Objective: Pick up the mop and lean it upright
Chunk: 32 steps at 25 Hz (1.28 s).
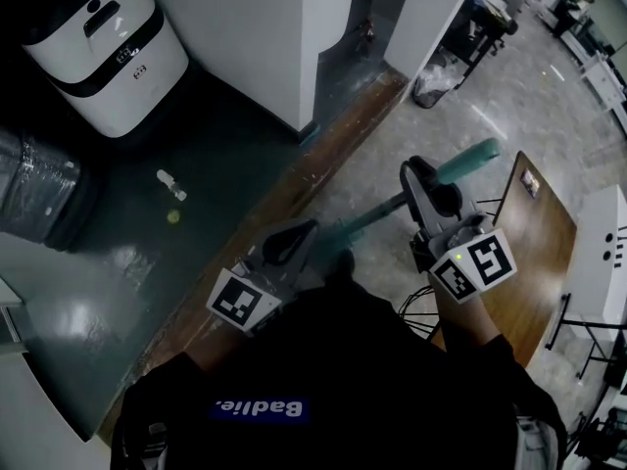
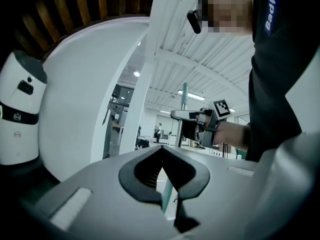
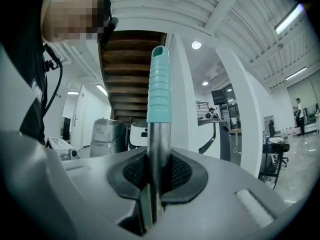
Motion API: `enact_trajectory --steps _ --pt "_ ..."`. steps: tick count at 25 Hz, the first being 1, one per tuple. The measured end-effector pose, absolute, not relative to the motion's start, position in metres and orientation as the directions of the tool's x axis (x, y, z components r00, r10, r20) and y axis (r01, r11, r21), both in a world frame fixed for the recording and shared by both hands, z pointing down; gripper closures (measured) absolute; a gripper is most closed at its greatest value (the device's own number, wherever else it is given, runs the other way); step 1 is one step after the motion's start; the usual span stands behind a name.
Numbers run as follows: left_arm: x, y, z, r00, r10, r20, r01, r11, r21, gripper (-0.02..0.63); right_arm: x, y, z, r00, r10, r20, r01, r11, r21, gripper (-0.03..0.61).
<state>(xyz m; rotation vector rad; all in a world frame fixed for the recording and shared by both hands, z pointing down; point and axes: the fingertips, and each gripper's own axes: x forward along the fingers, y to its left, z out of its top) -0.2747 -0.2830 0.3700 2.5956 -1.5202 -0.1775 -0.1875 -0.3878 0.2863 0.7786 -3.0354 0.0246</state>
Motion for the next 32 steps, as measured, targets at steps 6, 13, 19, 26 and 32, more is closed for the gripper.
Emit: enact_trajectory --steps 6,13,19,26,32 --pt "-0.278 -0.335 0.358 0.41 -0.912 -0.013 -0.905 -0.408 0.124 0.594 -0.202 -0.439 0.275 -0.922 -0.386 -0.016 -0.385 0.922 -0.031 0.523" --pt "-0.259 -0.4 0.358 0.354 -0.935 0.032 -0.931 -0.349 0.105 0.594 -0.191 -0.505 0.248 -0.948 -0.307 -0.09 -0.304 0.952 -0.045 0.523" --pt "-0.242 -0.442 0.366 0.321 -0.944 0.071 -0.943 -0.312 0.115 0.594 -0.193 -0.557 0.241 -0.958 -0.258 -0.127 -0.256 0.966 -0.033 0.523" --pt "-0.237 -0.468 0.363 0.321 -0.945 0.067 -0.944 -0.314 0.1 0.594 -0.203 -0.595 0.227 -0.957 -0.242 -0.158 -0.243 0.97 -0.014 0.525" --pt "-0.259 -0.495 0.365 0.338 -0.94 0.041 -0.934 -0.329 0.139 0.594 -0.228 -0.627 0.204 -0.955 -0.245 -0.167 -0.25 0.968 0.011 0.526"
